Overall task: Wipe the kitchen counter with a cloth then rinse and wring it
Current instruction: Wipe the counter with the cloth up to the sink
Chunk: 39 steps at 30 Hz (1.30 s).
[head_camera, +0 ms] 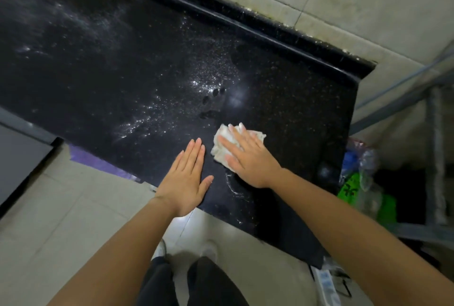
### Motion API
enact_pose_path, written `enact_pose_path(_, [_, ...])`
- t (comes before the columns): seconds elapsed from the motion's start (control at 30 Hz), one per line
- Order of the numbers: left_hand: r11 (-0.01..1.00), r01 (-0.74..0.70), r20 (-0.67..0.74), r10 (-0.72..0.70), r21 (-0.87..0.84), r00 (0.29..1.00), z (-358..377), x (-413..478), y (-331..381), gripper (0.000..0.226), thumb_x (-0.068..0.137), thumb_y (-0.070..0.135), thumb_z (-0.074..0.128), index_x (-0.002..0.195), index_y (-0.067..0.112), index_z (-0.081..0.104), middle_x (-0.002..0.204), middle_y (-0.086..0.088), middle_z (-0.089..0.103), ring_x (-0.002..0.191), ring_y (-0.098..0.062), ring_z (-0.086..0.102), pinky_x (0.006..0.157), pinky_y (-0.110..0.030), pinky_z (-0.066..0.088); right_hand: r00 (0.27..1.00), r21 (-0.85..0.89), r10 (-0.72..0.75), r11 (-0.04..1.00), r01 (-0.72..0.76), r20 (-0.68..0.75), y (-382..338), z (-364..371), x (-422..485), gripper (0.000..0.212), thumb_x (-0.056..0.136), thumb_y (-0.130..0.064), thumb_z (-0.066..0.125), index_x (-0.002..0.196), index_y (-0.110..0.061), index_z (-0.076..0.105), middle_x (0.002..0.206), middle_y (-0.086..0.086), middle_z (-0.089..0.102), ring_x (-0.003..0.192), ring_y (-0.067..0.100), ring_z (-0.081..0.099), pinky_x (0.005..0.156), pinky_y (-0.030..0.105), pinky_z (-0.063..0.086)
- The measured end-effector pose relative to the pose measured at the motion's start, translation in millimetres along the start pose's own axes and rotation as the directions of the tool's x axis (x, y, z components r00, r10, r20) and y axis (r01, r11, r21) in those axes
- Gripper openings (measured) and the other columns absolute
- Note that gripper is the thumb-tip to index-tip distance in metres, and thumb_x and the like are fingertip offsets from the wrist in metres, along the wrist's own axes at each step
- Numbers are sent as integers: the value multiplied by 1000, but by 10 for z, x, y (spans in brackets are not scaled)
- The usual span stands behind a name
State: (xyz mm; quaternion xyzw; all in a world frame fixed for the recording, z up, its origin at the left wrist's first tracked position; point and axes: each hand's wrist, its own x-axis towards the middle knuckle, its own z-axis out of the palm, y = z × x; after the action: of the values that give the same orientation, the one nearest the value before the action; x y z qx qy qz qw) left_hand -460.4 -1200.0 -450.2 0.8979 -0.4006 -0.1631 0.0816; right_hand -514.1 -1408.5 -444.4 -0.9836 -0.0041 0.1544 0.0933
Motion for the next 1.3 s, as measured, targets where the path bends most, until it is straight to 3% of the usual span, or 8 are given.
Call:
enact_pose_path(0.13, [999,-12,0,12,-41,1000,19,-55,5,74,85,58,-9,144,15,-20,150,1,-32,136,-12,-35,111,-27,-20,995,24,102,994,-102,24,95,121,-493,63,90,-54,0,151,-37,-5,161,-2,-11,147,21,-16,119,38,-5])
enact_pose_path(0.27, [1000,-21,17,21,-14,1000,30,-133,-25,71,92,55,-5,145,11,-20,150,-1,-35,137,-15,-34,113,-29,-18,903,175,429,889,-422,0,63,234,-926,62,92,-57,2,151,-36,-5,161,-2,-13,146,19,-18,118,38,-6])
enact_pose_path(0.43, [987,-159,64,159,-1,985,-44,-201,-157,66,101,45,13,148,7,-14,146,-2,-36,135,-15,-33,112,-29,-17,545,320,835,539,-779,-80,-428,484,-1279,69,93,-57,-3,154,-27,10,161,11,1,148,32,-4,117,45,3])
enact_pose_path(0.57, [959,-280,63,277,36,959,-79,-242,-392,69,93,51,-2,149,11,-9,147,-4,-36,137,-19,-33,110,-30,-19,215,480,976,197,-855,-17,-991,552,-1127,55,103,-37,24,154,-23,10,161,14,-1,147,32,-6,117,44,-3])
enact_pose_path(0.73, [961,-278,-22,277,-15,961,-161,-246,-980,68,90,53,-7,146,16,-11,153,-3,-26,140,-16,-27,112,-32,-16,60,526,998,41,-850,19,-1470,492,-498,55,104,-37,23,154,-21,9,161,12,-5,147,31,-10,116,44,-5])
enact_pose_path(0.87, [990,-123,-168,109,-71,980,-332,-267,-1576,64,100,41,25,151,8,6,159,-9,1,146,-22,-3,117,-38,-1,172,496,985,155,-854,-12,-1884,371,116,55,103,-37,20,154,-21,5,161,14,-7,147,33,-11,117,45,-5])
enact_pose_path(1.0, [992,74,-242,-97,-102,965,-470,-211,-2106,67,98,32,38,148,-3,10,156,-20,13,145,-32,9,117,-45,9,423,474,906,386,-792,-31,-2368,236,766,56,103,-38,16,154,-23,-3,159,14,-14,146,34,-15,117,44,-9])
enact_pose_path(1.3, [974,175,-184,-199,-142,963,-556,-74,-2345,72,98,40,31,148,-6,7,156,-23,5,145,-34,2,117,-44,3,870,246,489,852,-463,-56,-2301,215,657,56,99,-51,8,152,-33,-2,160,-3,-16,145,19,-21,116,34,-14])
